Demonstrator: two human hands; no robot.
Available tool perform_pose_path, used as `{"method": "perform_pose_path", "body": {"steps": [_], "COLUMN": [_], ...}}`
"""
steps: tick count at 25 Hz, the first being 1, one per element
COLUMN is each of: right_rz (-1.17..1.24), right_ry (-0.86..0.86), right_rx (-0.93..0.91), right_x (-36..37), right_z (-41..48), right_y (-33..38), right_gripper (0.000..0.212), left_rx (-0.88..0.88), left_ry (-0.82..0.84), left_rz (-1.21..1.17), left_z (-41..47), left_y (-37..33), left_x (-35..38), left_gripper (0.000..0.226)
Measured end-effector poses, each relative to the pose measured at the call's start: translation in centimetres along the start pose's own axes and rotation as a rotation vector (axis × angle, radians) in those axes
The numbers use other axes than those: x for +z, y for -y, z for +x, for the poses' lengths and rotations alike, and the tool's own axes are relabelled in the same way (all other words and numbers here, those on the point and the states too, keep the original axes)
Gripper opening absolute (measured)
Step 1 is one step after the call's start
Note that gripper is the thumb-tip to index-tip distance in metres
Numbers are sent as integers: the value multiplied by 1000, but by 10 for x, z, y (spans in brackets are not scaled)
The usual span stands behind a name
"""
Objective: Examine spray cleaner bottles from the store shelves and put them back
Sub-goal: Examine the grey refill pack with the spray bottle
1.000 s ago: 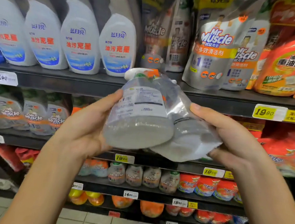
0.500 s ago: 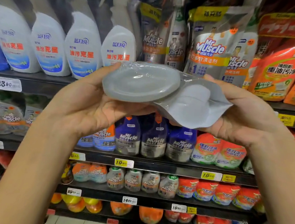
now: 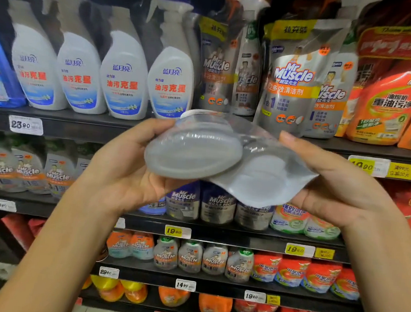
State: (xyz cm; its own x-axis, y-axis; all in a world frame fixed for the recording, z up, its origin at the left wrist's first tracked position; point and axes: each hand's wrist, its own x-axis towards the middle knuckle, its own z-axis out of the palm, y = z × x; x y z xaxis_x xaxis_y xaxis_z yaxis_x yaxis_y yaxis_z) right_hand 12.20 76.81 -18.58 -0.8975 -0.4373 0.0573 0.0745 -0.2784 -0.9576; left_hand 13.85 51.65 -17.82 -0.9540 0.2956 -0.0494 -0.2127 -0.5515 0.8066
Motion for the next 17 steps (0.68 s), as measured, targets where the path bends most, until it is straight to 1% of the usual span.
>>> {"method": "perform_pose_path", "body": {"steps": [1,3,4,5,6,8,9,11,15,17], "right_rz": [-66,-135,-148,-159,-146,-135,-131,-112,-95,-76], "right_ry": [-35,3,48,65,101,124,139,150,153,149], "right_rx": [-12,-45,-62,-76,-94,-143,-163,-186,-219,-205], "right_x": [2,0,-4,-9,-12,-15,-15,-17,-18,-19], "right_z": [-5,-8,-8,-7,-7,-6,-6,-6,-3,-1], "right_y": [0,-10,-14,-19,-23,-29,-32,-38,-47,-50], "right_gripper": [19,21,26,34,40,47,53,63,72,78], "left_rx": [-24,-75,-77,-86,-93,-96,-85,-37,85,149], "left_ry": [13,-1,-3,-2,5,-7,-20,-40,-27,-21], "left_rz": [-7,-2,-12,-17,-8,63,91,128,192,235], "left_z": [-1,-4,-4,-3,-2,-1,-1,0,1,2], "left_y": [3,11,15,18,21,28,30,36,50,59], "left_x": [-1,-6,-7,-8,-9,-11,-11,-11,-16,-19], "left_gripper": [27,18,22,34,39,27,22,21,34,48]}}
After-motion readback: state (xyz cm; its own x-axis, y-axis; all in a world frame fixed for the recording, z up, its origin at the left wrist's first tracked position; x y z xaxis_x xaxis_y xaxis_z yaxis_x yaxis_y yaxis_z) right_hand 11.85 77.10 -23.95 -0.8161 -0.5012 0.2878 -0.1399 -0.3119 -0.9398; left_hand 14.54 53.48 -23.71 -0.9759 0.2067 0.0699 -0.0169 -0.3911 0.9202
